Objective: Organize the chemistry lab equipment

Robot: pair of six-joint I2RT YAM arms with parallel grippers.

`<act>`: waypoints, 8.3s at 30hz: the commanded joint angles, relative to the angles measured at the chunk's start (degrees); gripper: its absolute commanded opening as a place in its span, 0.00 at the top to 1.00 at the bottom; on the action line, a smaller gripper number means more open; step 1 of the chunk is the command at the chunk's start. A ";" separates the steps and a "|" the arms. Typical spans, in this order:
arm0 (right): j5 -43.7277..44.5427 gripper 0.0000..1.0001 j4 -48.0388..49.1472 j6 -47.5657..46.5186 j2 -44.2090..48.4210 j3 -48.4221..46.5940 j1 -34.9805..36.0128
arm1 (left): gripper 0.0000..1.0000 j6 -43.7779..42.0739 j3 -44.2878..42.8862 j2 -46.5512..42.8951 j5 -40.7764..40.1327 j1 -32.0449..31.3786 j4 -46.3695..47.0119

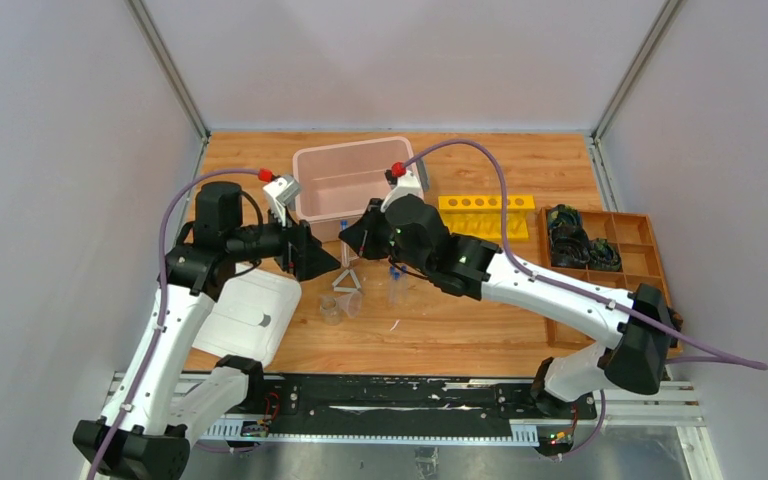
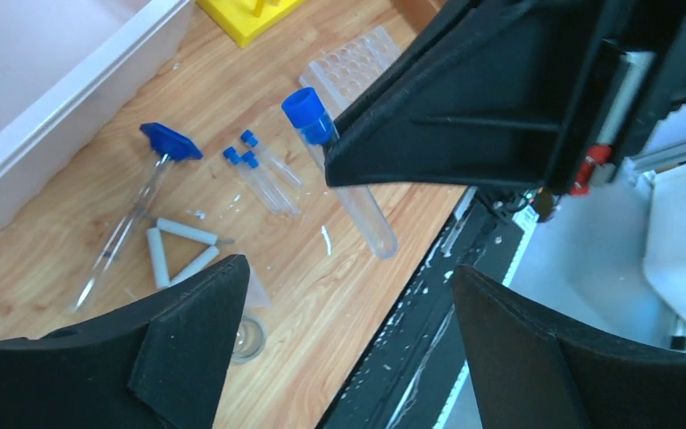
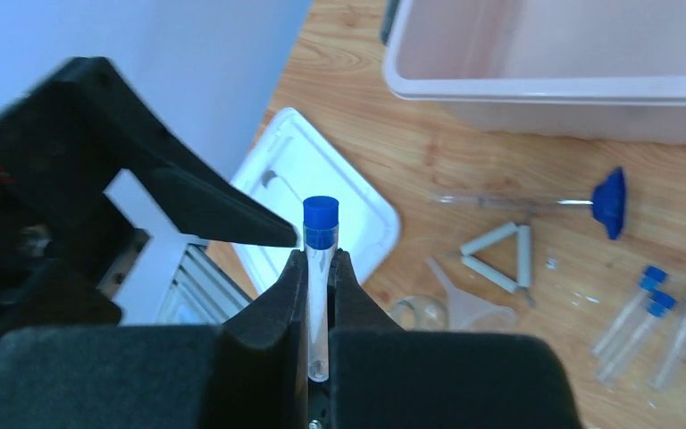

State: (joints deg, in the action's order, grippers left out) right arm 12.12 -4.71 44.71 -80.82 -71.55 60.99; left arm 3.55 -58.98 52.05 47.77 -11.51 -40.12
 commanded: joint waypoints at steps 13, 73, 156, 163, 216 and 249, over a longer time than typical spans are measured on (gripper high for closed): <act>1.15 1.00 7.28 1.00 -2.30 -5.33 3.93 | 0.59 9.26 2.60 1.44 6.37 -0.36 10.45; -7.01 1.00 -37.04 -21.18 4.21 -5.41 -23.00 | 0.00 -16.25 -3.51 0.96 -10.52 -0.36 -10.22; 1.30 0.54 -17.02 -10.01 3.83 13.71 -17.09 | 0.00 -14.63 -5.21 2.83 -13.64 -0.36 -10.35; -0.36 0.60 -19.03 -7.23 -11.66 7.24 -11.87 | 0.00 -14.45 -5.46 2.06 -14.29 -0.36 -10.43; -0.48 1.00 -1.95 -2.81 0.66 3.56 -2.76 | 0.00 -4.21 -3.02 -1.18 -7.72 -0.36 -4.55; -10.49 0.44 -13.33 -2.60 -8.66 -17.87 -0.81 | 0.98 -8.97 2.73 -2.51 -0.75 -0.36 -0.87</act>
State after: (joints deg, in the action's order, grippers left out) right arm 10.26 -7.51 41.85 -87.44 -83.33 63.64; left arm 1.87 -55.77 50.52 45.89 -11.68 -38.68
